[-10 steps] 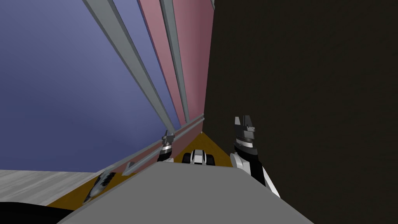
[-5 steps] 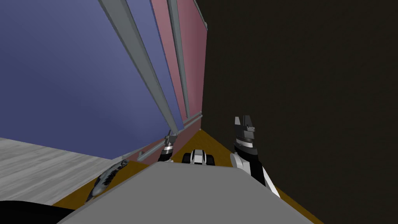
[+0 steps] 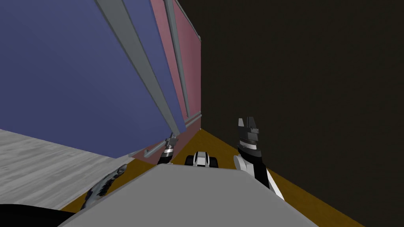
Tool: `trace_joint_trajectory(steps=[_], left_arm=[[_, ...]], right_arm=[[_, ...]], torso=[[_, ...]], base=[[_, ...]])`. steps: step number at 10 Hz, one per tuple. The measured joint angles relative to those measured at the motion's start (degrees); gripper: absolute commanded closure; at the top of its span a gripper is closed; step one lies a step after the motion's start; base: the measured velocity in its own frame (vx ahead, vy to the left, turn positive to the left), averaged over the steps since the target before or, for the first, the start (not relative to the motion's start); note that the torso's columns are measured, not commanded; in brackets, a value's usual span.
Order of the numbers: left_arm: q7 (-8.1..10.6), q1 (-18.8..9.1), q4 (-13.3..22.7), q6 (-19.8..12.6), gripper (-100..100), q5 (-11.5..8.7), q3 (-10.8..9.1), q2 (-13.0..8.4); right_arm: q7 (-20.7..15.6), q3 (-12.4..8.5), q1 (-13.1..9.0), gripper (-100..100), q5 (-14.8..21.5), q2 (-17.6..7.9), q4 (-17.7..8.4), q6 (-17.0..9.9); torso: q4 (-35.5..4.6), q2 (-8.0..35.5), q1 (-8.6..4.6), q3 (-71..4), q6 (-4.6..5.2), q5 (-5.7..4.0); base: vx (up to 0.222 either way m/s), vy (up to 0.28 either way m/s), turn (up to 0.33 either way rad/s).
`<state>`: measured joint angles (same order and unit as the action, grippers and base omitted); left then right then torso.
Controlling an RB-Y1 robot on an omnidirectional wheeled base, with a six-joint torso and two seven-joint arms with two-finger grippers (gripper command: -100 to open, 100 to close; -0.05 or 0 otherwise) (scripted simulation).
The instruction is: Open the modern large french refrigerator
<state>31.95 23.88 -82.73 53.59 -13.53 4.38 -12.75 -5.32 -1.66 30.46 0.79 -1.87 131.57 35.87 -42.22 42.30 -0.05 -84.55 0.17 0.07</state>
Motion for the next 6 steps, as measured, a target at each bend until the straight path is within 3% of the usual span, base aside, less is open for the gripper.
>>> trace_joint_trajectory(steps=[3, 6], left_arm=[[2.42, -1.32, 4.2, 2.11, 100, -3.11, -1.82, -3.66], [4.96, -3.43, 9.49, 4.0, 100, -6.44, -3.83, -7.7]], right_arm=[[0.0, 0.0, 0.0, 0, 0.0, 0.0, 0.0, 0.0], [0.0, 0.0, -0.01, 0, 0.0, 0.0, 0.0, 0.0]], torso=[[-0.04, 0.06, -0.17, 0.02, -0.11, -0.08], [-0.17, 0.33, -0.13, 0.18, -0.12, -0.13]], base=[[-0.237, -0.026, -0.399], [-0.303, -0.053, -0.407]])
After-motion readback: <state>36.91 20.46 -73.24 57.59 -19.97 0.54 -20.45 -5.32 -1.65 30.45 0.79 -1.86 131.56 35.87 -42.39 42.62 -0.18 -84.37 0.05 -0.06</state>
